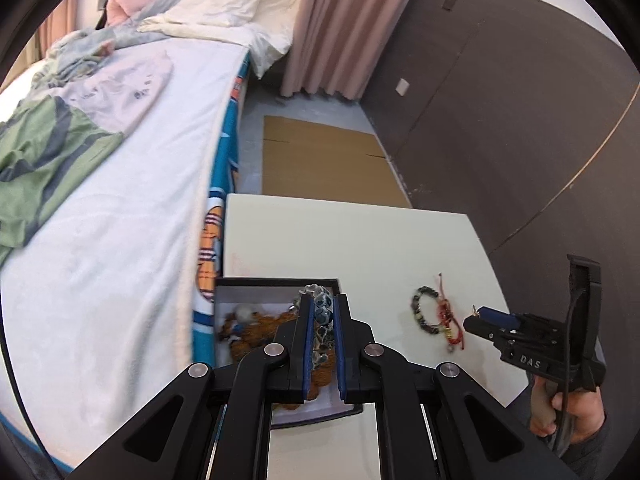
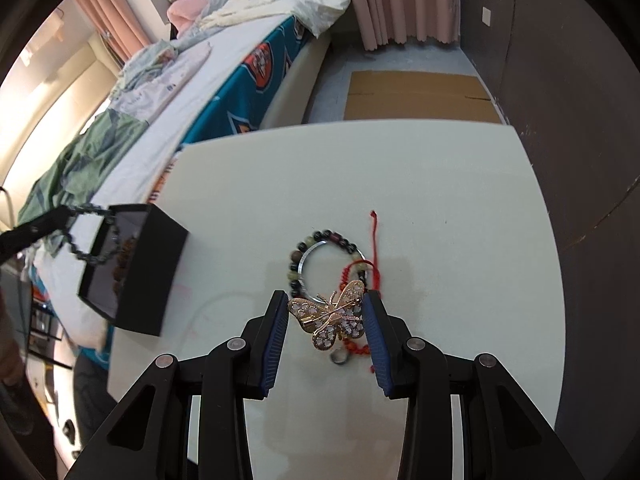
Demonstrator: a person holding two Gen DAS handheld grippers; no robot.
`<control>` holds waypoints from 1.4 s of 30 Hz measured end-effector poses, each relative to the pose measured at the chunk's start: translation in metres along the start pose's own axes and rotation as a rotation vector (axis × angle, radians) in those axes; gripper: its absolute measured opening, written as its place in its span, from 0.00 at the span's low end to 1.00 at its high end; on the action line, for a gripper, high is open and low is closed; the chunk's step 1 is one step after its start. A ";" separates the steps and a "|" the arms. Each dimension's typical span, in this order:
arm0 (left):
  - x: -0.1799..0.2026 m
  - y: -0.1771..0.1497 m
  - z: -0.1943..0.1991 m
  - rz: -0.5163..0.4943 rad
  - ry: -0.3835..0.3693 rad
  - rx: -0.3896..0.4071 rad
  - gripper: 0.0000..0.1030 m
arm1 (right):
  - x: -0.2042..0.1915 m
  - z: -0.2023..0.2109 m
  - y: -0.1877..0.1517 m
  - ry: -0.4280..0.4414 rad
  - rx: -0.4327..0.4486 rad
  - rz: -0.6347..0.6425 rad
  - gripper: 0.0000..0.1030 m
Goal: Organize jewelry
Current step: 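Open the left tool over the box while the right tool grasps the gold butterfly charm, then carry the butterfly charm into the box with the right tool and open it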
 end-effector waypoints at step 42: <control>-0.081 -0.006 0.067 0.128 0.115 0.101 0.84 | -0.188 -0.005 0.027 0.465 -0.024 0.100 0.69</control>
Point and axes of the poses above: each gripper's, at about its wrist camera, not at the fingertips, and z roughly against the way its jaws point, x to its right, y to its top, the point moved 7 cm from there along -z, roughly the way its jaws point, and after that the axes turned 5 degrees about y, right-handed, at the moved point
